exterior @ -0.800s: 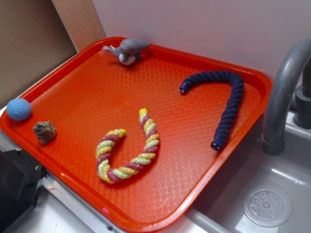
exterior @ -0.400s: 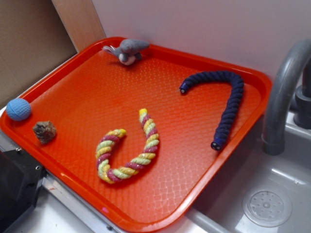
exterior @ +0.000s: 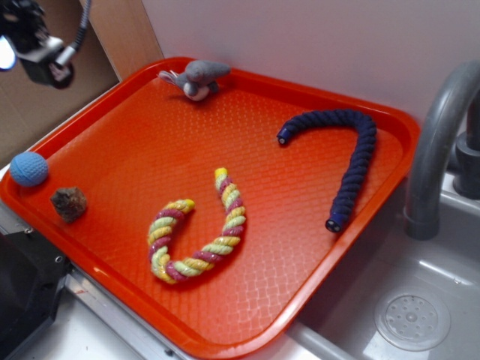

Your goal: Grab the blue ball.

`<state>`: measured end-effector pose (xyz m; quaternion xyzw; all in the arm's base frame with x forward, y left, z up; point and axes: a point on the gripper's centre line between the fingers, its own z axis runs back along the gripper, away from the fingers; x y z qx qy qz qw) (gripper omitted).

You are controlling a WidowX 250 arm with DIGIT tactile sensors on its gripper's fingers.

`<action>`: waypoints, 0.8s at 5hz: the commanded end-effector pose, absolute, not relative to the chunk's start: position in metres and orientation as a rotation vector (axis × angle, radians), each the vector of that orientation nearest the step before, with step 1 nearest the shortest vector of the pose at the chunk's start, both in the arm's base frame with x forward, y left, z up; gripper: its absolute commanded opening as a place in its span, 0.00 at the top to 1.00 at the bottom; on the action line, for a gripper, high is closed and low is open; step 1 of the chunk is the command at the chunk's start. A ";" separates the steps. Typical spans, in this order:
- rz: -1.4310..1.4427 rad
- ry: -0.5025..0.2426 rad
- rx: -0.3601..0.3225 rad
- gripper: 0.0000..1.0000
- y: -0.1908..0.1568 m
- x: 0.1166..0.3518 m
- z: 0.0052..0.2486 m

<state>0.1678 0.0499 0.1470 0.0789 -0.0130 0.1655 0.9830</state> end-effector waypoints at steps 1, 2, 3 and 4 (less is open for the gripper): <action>0.688 -0.109 0.293 0.00 0.085 0.151 0.106; 0.690 -0.122 0.357 0.00 0.104 0.147 0.097; 0.669 -0.117 0.349 0.00 0.136 0.144 0.084; 0.661 -0.110 0.278 0.00 0.153 0.141 0.078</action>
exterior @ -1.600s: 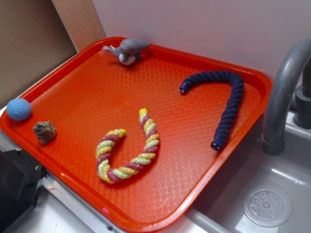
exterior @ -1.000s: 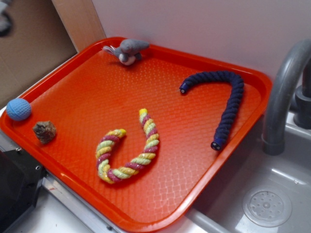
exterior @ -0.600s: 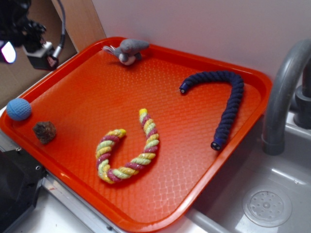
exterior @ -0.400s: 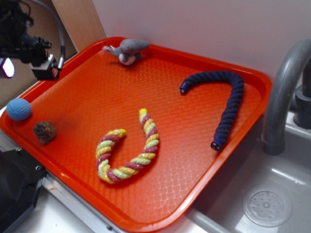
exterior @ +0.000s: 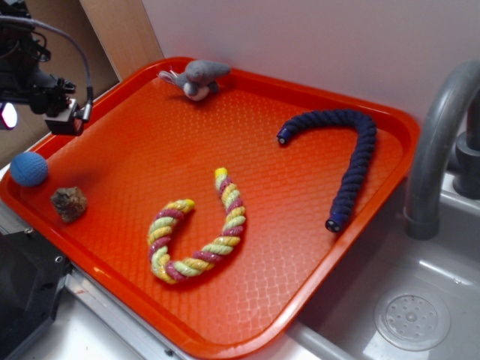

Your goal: Grab the blue ball.

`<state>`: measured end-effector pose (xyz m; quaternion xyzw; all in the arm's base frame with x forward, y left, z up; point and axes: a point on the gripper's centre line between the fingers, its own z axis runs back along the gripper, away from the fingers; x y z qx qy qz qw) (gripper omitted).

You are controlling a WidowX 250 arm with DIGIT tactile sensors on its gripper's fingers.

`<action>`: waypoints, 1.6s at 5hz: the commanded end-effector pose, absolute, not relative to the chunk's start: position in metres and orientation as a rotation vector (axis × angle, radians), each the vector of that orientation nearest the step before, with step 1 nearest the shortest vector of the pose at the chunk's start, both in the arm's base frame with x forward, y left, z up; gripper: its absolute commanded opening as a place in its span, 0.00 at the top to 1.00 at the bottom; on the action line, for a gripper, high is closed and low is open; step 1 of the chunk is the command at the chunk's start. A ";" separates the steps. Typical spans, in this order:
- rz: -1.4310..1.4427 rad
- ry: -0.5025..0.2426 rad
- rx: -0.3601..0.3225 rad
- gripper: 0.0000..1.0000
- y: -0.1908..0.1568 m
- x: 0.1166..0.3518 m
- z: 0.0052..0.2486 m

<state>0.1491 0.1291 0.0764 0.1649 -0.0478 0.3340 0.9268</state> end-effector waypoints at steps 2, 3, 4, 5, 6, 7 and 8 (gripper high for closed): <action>0.670 -0.074 0.237 0.00 0.174 0.129 0.066; 0.664 -0.052 0.207 0.00 0.176 0.122 0.061; 0.664 -0.052 0.207 0.00 0.176 0.122 0.061; 0.664 -0.052 0.207 0.00 0.176 0.122 0.061; 0.664 -0.052 0.207 0.00 0.176 0.122 0.061; 0.664 -0.052 0.207 0.00 0.176 0.122 0.061; 0.607 -0.023 0.142 0.00 0.153 0.106 0.068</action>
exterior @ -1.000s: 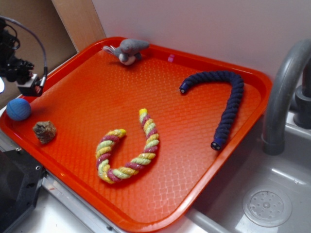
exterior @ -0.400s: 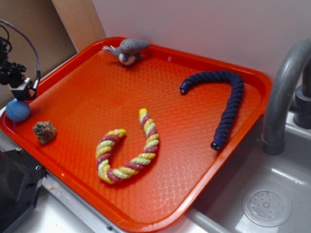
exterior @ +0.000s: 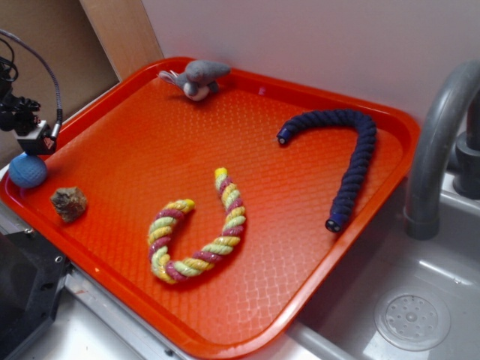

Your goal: Grab the blue ball.

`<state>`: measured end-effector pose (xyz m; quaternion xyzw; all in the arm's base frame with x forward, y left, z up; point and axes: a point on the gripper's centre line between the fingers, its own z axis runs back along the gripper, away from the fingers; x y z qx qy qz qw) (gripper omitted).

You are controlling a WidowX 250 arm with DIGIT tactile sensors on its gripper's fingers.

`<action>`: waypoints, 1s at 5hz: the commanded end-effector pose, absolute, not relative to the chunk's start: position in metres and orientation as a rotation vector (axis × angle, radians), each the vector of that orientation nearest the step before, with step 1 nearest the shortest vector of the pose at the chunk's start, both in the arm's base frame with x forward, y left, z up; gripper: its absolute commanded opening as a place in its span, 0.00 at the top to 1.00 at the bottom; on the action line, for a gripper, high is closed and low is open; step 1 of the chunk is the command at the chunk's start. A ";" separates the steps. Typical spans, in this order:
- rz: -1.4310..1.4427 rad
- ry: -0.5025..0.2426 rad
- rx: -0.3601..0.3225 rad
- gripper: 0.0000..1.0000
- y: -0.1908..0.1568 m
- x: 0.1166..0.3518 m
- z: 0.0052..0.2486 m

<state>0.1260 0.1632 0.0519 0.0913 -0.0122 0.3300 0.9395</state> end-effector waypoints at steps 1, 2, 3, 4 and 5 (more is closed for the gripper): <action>0.560 -0.033 0.121 0.00 0.135 0.099 0.079; 0.550 -0.022 0.130 0.00 0.134 0.097 0.078; 0.549 -0.019 0.147 0.00 0.136 0.097 0.073; 0.548 -0.019 0.142 0.00 0.137 0.096 0.072; 0.529 -0.023 0.133 0.00 0.130 0.096 0.069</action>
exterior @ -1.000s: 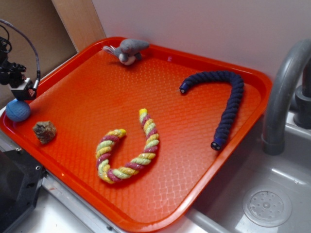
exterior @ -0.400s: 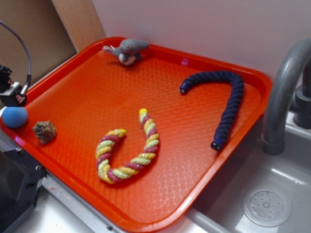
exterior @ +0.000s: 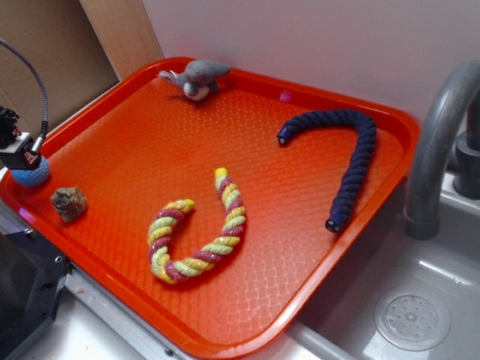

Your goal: Grab the blue ball.

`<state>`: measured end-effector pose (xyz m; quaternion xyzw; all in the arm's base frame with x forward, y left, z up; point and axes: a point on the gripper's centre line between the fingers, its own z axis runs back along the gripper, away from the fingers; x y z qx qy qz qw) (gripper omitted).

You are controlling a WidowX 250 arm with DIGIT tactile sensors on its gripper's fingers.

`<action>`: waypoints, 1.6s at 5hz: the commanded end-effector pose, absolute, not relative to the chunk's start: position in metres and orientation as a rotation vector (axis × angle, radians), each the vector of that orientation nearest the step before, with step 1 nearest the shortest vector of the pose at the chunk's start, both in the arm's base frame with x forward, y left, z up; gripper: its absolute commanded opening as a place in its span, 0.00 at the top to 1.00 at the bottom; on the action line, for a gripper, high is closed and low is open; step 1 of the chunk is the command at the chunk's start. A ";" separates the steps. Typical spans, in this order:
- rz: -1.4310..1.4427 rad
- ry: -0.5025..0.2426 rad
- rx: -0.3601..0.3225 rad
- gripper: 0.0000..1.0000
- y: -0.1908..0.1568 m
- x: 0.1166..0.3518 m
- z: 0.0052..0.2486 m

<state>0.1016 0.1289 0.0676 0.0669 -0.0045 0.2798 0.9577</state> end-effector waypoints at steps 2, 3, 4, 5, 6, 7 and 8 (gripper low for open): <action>0.500 0.013 0.160 0.00 0.139 0.107 0.020; 0.499 0.001 0.145 0.00 0.140 0.108 0.022; 0.492 -0.024 0.138 1.00 0.135 0.108 0.029; 0.490 -0.036 0.125 1.00 0.135 0.110 0.045; 0.484 -0.051 0.118 0.00 0.138 0.107 0.069; 0.477 -0.083 0.071 0.00 0.138 0.102 0.091; 0.458 -0.099 0.049 0.00 0.134 0.098 0.102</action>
